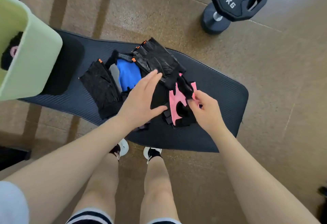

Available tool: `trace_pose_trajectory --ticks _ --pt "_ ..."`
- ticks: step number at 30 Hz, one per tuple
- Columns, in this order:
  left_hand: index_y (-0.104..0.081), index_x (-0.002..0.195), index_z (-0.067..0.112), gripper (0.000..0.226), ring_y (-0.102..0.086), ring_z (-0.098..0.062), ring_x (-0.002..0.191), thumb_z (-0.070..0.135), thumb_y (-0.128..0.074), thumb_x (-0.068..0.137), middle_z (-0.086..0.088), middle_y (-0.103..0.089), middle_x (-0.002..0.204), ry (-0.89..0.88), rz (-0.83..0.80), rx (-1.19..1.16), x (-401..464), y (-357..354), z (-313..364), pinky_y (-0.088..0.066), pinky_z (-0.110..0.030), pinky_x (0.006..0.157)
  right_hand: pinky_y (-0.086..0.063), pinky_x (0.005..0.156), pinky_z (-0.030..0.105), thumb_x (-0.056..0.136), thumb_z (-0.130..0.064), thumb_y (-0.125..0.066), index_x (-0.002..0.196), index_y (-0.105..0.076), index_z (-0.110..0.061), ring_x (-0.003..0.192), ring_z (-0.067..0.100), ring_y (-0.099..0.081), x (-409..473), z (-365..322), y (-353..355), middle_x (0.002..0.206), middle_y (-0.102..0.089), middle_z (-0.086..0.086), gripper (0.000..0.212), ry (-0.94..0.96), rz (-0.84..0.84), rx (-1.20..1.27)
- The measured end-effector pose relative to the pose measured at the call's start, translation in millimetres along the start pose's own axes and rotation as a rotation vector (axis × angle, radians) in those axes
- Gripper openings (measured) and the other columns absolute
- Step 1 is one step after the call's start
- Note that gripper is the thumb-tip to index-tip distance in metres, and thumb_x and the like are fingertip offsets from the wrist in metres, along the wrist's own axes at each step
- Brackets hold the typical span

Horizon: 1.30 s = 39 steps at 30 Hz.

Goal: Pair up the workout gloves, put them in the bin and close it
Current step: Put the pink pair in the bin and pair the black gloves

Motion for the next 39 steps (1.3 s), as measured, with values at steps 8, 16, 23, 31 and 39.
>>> trace_pose_trajectory --ticks 8,16,23,31,39 --pt "-0.061 0.094 0.012 0.023 -0.057 -0.006 0.072 0.029 -0.068 0.08 0.001 -0.064 0.078 -0.084 -0.246 -0.123 -18.4 43.2 35.1 -0.046 -0.033 0.069 -0.047 0.09 0.04 0.09 -0.016 -0.056 0.103 -0.065 -0.006 0.088 0.024 -0.06 -37.6 -45.0 -12.9 0.099 -0.067 0.02 0.019 -0.007 -0.363 0.202" --pt "-0.056 0.078 0.029 0.01 -0.056 -0.007 0.069 0.024 -0.062 0.084 0.01 -0.061 0.075 0.472 0.031 -0.56 -42.8 24.0 -33.7 -0.047 -0.02 0.07 -0.025 0.113 0.044 0.084 -0.03 -0.062 0.137 -0.04 -0.015 0.14 0.028 -0.029 -30.5 44.6 -46.7 0.151 -0.035 0.009 0.059 -0.06 -0.181 -0.674" --pt "-0.062 0.084 0.024 0.02 -0.063 -0.021 0.085 0.022 -0.044 0.091 -0.004 -0.067 0.094 0.751 0.116 -0.866 -46.2 8.9 -57.0 -0.052 -0.04 0.082 -0.05 0.089 0.044 0.058 0.005 -0.065 0.104 -0.058 -0.007 0.088 0.039 -0.063 -22.3 56.7 -57.1 0.103 -0.068 0.02 0.047 0.239 -0.007 -1.101" --pt "-0.062 0.087 0.025 0.021 -0.062 -0.023 0.088 0.01 -0.047 0.086 -0.006 -0.068 0.095 0.632 0.064 -0.737 -52.1 40.6 -35.9 -0.048 -0.04 0.084 -0.044 0.081 0.034 0.093 -0.022 -0.049 0.106 -0.064 -0.013 0.095 0.021 -0.055 -31.8 21.1 -6.4 0.109 -0.059 0.005 0.021 -0.132 0.181 -0.091" --pt "-0.06 0.088 0.029 0.018 -0.065 -0.024 0.092 0.016 -0.049 0.091 -0.007 -0.07 0.097 0.494 0.078 -0.763 -63.9 99.5 37.3 -0.055 -0.036 0.08 -0.036 0.048 0.017 0.098 -0.008 -0.039 0.114 -0.051 -0.022 0.056 0.002 -0.055 -74.1 -66.9 48.9 0.084 -0.063 -0.008 0.024 -0.193 0.061 0.732"
Point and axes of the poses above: each hand's wrist, its own x-axis towards the middle knuckle, its own y-axis out of the back of the hand, z = x × y, the point moved 5 cm from there along x, towards the middle knuckle
